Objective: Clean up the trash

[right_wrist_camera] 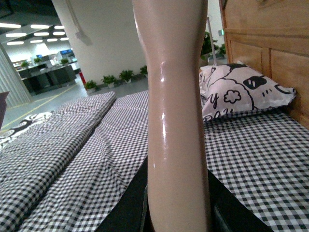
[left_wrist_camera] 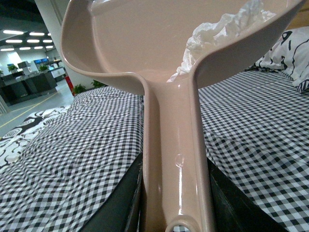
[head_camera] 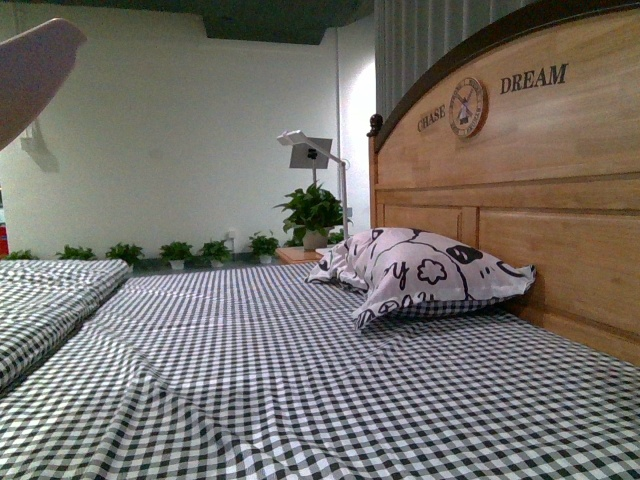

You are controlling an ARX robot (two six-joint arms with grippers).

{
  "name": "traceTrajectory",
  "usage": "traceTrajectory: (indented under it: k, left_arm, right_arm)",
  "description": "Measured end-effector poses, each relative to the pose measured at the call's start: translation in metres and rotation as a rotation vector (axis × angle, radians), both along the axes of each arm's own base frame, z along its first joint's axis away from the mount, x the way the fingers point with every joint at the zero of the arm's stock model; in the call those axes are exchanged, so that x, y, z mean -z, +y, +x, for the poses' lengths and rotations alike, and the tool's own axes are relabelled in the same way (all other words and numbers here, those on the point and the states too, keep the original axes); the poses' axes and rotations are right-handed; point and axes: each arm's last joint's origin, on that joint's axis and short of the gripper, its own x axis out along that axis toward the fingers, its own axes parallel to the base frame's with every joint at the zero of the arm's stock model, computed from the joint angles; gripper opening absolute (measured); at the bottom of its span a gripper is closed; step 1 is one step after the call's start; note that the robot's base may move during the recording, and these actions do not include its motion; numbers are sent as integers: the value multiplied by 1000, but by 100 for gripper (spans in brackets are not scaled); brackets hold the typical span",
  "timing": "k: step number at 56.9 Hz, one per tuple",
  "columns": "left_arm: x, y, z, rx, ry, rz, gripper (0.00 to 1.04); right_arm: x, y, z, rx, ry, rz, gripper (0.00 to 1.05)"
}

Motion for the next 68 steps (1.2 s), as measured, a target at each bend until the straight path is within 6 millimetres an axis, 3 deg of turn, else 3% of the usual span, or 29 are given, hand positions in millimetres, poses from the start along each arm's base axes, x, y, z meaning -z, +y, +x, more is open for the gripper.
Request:
traceTrajectory:
  k: [68]
  left_arm:
    - [1,0,0,5,1,-14,29]
  right_arm:
    - [0,0,0,18,-2,-18,19]
